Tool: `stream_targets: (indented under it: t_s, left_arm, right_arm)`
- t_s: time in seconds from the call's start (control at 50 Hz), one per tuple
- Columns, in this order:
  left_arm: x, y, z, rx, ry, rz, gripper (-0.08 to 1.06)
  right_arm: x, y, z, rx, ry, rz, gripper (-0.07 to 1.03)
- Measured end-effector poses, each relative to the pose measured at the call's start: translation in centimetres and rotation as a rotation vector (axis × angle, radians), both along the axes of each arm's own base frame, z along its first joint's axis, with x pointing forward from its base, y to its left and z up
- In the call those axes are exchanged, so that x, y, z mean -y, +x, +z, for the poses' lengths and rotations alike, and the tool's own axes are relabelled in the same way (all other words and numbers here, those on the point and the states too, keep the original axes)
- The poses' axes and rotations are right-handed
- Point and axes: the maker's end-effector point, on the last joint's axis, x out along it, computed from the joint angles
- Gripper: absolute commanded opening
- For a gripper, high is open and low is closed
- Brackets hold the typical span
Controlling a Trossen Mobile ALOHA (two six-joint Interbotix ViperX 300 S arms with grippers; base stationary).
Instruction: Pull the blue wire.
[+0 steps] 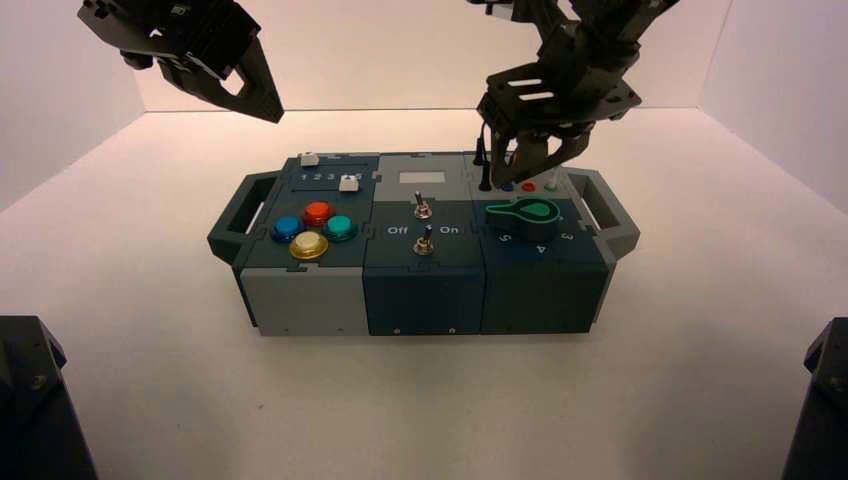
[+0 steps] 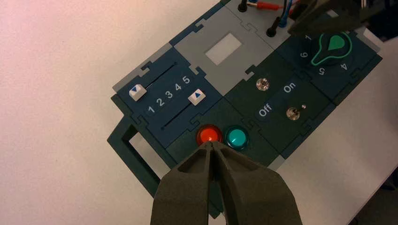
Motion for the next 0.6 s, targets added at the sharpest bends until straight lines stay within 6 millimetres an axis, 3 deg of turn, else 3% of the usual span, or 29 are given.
stream_targets:
  t_s: [0.6]
  left_arm:
    - [1.2, -1.0, -0.5, -0.017, 0.014, -0.063, -0.03]
  right_arm:
    - [-0.1, 1.3, 0.7, 0.022, 0.013, -0.019, 0.35]
